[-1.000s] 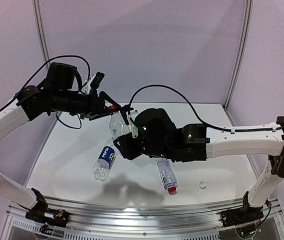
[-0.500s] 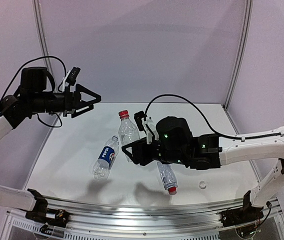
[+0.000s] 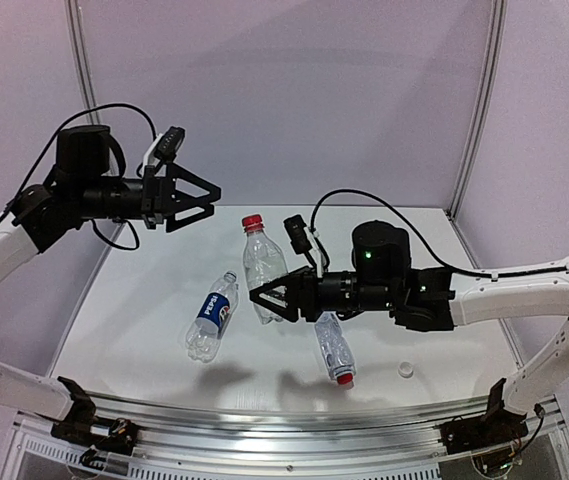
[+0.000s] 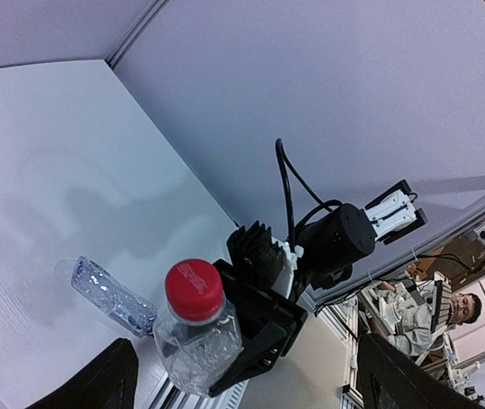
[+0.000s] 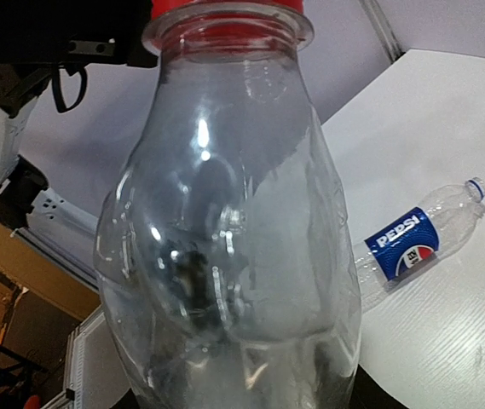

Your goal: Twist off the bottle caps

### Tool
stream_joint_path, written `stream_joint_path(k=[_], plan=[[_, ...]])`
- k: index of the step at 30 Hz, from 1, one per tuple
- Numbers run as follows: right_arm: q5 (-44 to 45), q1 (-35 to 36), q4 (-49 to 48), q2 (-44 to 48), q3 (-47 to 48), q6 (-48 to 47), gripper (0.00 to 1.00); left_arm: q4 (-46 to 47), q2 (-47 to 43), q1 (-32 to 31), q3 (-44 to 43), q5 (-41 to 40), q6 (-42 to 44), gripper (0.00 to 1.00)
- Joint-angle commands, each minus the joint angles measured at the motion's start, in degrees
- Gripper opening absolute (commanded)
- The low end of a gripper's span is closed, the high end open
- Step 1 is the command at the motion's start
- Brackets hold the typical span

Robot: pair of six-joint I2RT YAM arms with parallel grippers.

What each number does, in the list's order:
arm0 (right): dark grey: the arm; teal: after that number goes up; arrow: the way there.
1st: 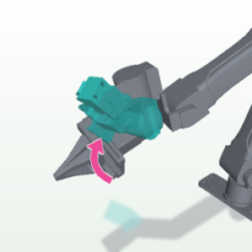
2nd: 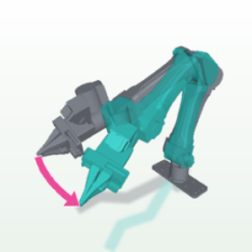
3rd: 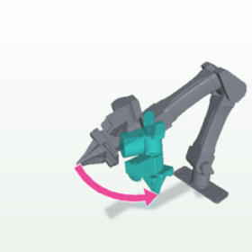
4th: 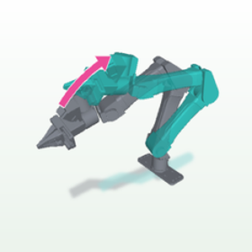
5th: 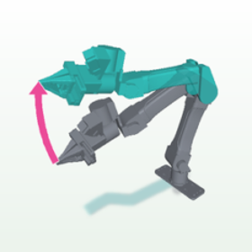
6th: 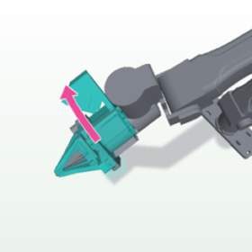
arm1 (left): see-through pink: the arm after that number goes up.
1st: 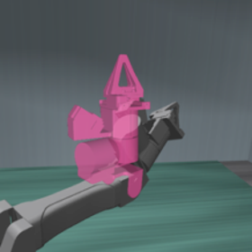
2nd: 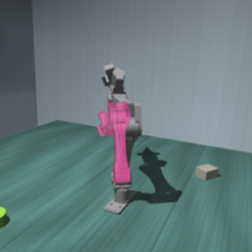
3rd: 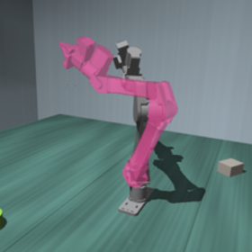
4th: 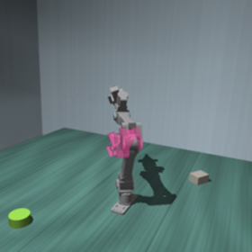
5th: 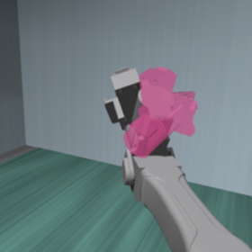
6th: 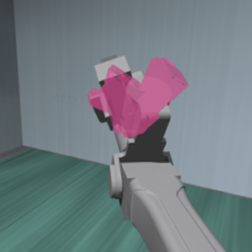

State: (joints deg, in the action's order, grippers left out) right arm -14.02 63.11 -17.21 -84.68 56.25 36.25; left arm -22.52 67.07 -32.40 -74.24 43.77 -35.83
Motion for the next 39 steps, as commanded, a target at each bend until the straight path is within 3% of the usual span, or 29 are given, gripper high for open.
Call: stream_joint_path(k=[1,14,28,39], plan=[[-8.8,-1.4,-2.6,2.4,-0.8,0.4,0.32,-1.6,2.6,-4.0,-3.4,-6.5,-0.1,0.87],[-10.5,-3.6,4.5,7.8,-1.1,-2.8,0.32,2.6,7.5,-11.1,-6.3,-12.7,0.5,0.77],[-9.5,-3.6,5.1,8.5,-0.9,-2.8,0.32,2.3,10.6,-11.5,-9.3,-9.1,2.8,0.67],[-10.5,-3.6,5.0,7.5,0.3,-2.4,0.31,3.3,11.8,-11.9,-9.2,-8.8,2.3,0.54]])
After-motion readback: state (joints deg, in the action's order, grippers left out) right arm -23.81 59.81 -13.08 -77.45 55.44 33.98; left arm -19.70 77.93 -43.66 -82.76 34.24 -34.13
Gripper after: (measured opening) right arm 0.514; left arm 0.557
